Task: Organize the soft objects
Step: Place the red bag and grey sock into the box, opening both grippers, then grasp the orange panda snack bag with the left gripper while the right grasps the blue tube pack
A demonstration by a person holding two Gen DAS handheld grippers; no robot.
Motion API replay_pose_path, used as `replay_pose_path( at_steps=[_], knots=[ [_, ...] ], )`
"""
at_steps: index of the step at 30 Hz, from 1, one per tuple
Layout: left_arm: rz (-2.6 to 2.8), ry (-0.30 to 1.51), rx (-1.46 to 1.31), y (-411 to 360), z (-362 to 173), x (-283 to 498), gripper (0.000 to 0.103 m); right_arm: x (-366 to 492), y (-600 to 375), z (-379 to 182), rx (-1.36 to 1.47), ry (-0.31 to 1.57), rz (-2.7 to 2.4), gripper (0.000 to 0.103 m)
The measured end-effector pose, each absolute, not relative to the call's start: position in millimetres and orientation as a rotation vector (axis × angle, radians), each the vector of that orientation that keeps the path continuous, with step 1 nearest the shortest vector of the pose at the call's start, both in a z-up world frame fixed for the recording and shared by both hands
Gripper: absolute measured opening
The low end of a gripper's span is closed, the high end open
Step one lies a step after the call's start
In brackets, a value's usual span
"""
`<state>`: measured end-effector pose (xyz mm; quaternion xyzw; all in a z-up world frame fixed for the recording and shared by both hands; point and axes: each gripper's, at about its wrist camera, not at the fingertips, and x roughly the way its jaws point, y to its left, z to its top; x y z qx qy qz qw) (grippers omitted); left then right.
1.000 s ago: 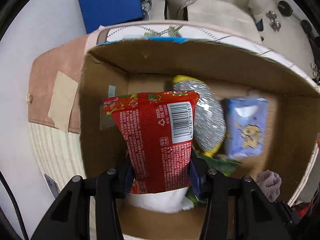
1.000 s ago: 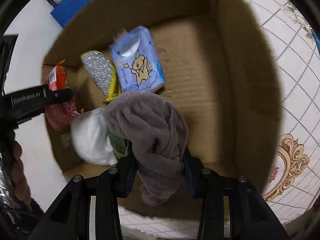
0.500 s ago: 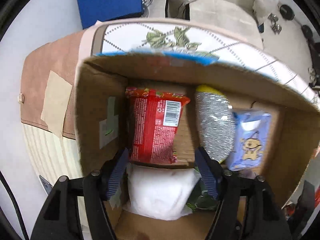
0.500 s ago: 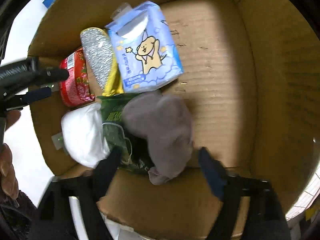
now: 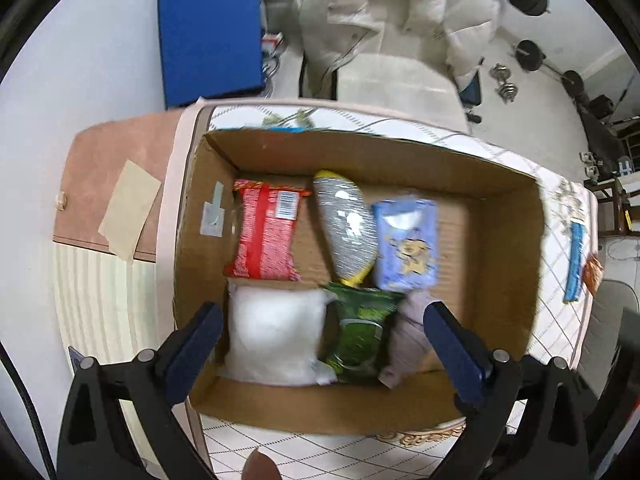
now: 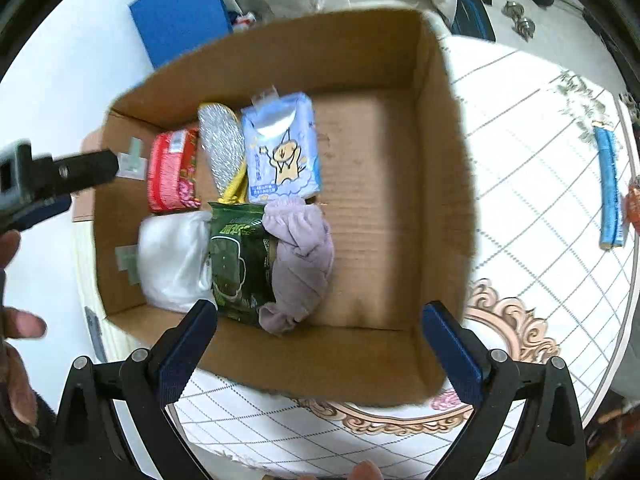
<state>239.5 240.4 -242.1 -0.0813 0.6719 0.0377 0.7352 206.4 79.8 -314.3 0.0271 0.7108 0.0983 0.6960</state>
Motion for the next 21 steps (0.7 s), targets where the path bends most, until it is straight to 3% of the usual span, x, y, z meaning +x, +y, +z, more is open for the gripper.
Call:
replay_pose_path(
  at_steps=[8,13,19,21],
  knots=[
    [0.002,1.353,-0.117,134.4,-193.8,238.8,0.103,208.1,-33.0,-253.4,0.173,1.462,0.18,0.103],
    [-0.068,1.376,-0.06,43.6,-205.2,258.7,0.103,220.8,-147.8,-231.5,0.254,1.42,0.049,0.103],
    [0.067,1.359,0.101,-26.0,-245.2,283.0,0.103,279.9,-245.1,-280.4,0.213,1.454,-0.094,0.103],
    [0.124,1.356,0.157,-41.4,-262.9,291.7,0.103,307.4,-259.1,-315.7,0.182,1.505,-0.122,0.096]
  ],
)
